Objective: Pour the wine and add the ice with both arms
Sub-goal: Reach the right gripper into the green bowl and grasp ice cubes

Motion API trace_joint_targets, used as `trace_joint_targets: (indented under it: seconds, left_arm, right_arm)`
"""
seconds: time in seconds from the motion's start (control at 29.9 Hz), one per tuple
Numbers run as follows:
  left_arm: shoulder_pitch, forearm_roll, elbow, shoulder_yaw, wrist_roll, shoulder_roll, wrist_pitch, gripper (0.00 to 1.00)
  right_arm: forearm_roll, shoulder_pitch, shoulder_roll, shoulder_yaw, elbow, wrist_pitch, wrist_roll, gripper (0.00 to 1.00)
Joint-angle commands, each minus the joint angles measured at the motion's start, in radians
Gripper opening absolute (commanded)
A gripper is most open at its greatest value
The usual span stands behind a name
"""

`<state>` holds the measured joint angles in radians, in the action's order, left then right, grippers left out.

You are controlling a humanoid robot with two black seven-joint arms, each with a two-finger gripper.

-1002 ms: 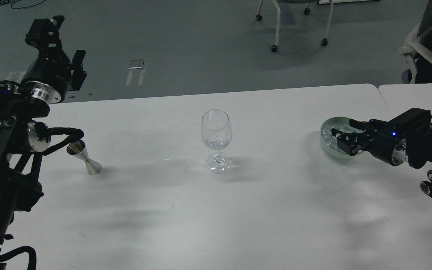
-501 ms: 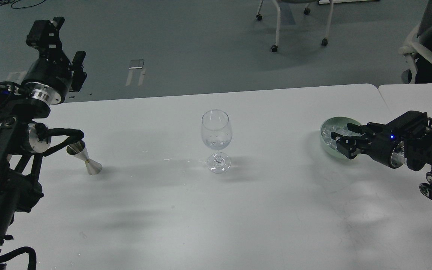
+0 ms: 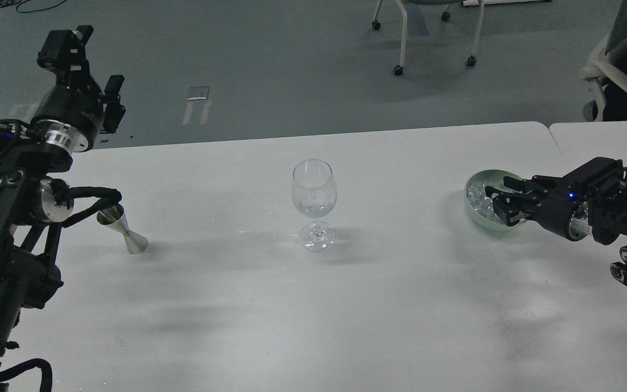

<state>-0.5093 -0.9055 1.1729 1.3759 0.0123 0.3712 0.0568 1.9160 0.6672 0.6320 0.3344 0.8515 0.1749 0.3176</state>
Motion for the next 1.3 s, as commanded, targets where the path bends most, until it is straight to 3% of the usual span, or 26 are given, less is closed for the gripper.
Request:
trace_joint_targets:
  seconds: [0.0, 0.37, 0.67, 0.8, 1.14, 1.27]
  left_arm:
    - [0.002, 0.000, -0.001, 0.000, 0.000, 0.000, 0.000, 0.97]
    - [0.003, -0.001, 0.001, 0.000, 0.000, -0.002, 0.000, 0.97]
    - [0.011, 0.000, 0.001, 0.000, 0.000, -0.002, 0.000, 0.97]
    - [0.011, 0.000, 0.001, 0.000, 0.000, -0.002, 0.000, 0.97]
    - [0.011, -0.001, 0.001, 0.000, 0.000, 0.000, 0.000, 0.97]
    - [0.012, -0.001, 0.001, 0.000, 0.000, -0.002, 0.000, 0.97]
  right_arm:
    - [0.000, 0.000, 0.000, 0.000, 0.000, -0.006, 0.000, 0.49]
    - [-0.002, 0.000, 0.000, -0.002, 0.001, -0.012, 0.000, 0.50]
    - [0.000, 0.000, -0.003, -0.003, 0.001, -0.020, 0.000, 0.34]
    - [0.000, 0.003, -0.005, -0.020, 0.001, -0.020, -0.002, 0.16]
    - [-0.008, 0.071, 0.009, -0.015, 0.029, -0.017, -0.006, 0.12]
    - [-0.017, 0.153, 0.087, -0.011, 0.104, -0.018, -0.006, 0.12]
